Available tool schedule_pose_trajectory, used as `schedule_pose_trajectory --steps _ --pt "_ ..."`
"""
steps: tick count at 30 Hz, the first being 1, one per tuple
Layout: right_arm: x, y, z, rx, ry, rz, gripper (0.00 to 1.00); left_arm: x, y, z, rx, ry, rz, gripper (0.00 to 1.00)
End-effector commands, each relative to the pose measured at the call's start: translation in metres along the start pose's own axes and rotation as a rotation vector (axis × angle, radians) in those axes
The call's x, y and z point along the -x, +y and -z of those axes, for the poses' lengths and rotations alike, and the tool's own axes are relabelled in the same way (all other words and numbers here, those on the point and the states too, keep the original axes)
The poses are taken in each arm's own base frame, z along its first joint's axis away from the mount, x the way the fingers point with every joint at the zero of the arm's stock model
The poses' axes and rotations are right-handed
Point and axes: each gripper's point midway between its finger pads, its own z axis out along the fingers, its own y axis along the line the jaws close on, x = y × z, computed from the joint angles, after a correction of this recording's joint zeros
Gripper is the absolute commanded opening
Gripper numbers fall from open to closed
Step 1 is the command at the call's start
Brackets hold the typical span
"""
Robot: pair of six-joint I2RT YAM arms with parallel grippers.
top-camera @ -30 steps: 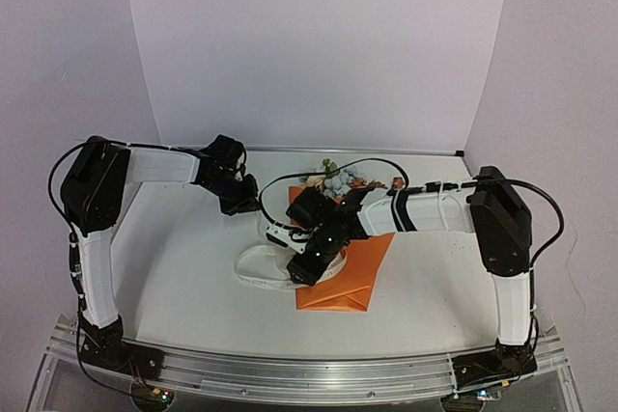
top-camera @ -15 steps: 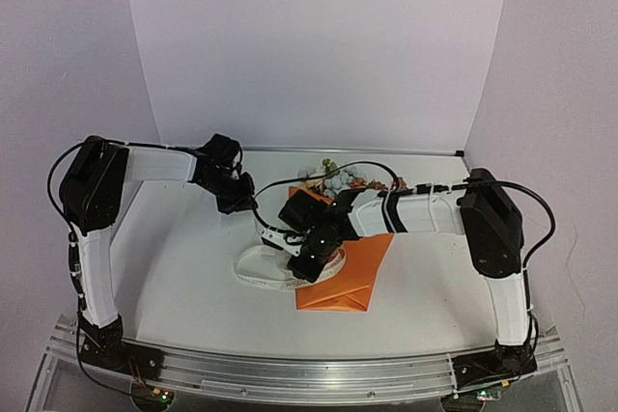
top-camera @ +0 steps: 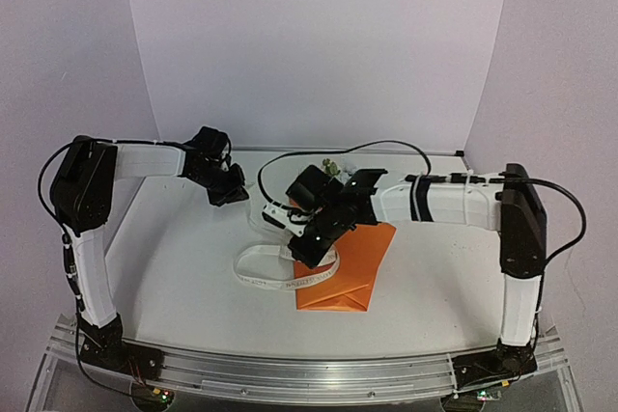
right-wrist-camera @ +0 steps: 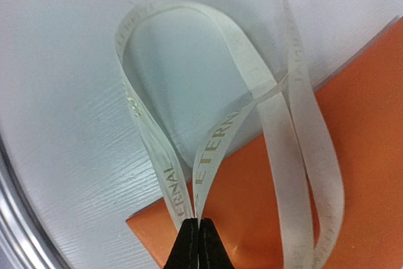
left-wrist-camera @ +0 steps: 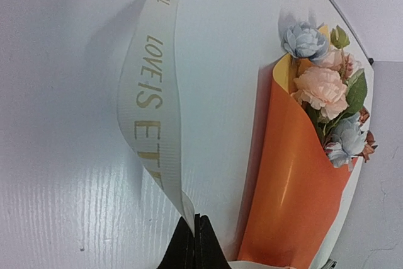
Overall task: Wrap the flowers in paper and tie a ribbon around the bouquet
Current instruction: Straighten the ribbon at the center of the board.
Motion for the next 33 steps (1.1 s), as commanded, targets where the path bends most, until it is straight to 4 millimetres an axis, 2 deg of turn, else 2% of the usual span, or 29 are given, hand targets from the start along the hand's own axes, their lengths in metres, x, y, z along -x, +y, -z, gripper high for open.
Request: schedule_pose_trajectory --steps 1,5,9,11,15,17,19,21,26,29,33 --pt "0.027 0.008 0.069 0.019 -0.162 -0.043 0.00 0.037 -0.009 0.034 -0.029 -0.113 -0.026 0.00" --pt "0.022 -0.017 0.105 -0.101 -0.219 -0.110 0.00 0.063 0.000 0.057 -0.008 -0.193 -0.009 0.00" --pt "0.000 -0.073 0.156 -0.336 -0.286 -0.244 0.00 0.098 0.019 0.101 0.034 -0.327 0.029 0.00" --pt "-0.020 -0.100 0.183 -0.452 -0.295 -0.315 0.00 0.114 0.026 0.131 0.067 -0.411 0.035 0.00" --pt "-0.081 -0.148 0.235 -0.691 -0.281 -0.457 0.00 0.129 0.047 0.193 0.191 -0.585 0.038 0.00" --pt "-0.111 -0.163 0.258 -0.796 -0.268 -0.509 0.00 0.126 0.057 0.216 0.255 -0.644 0.038 0.00" --pt "-0.143 -0.173 0.279 -0.899 -0.251 -0.553 0.00 0.115 0.068 0.232 0.304 -0.672 0.046 0.00" --pt "-0.170 -0.179 0.300 -0.988 -0.246 -0.588 0.00 0.102 0.082 0.237 0.349 -0.675 0.059 0.00" --pt "-0.230 -0.188 0.333 -1.181 -0.174 -0.649 0.00 0.074 0.110 0.264 0.446 -0.724 0.105 0.00" --pt "-0.261 -0.192 0.347 -1.257 -0.115 -0.707 0.00 0.061 0.121 0.281 0.482 -0.767 0.126 0.00" --pt "-0.289 -0.192 0.348 -1.266 -0.056 -0.813 0.00 0.047 0.139 0.292 0.554 -0.795 0.161 0.00"
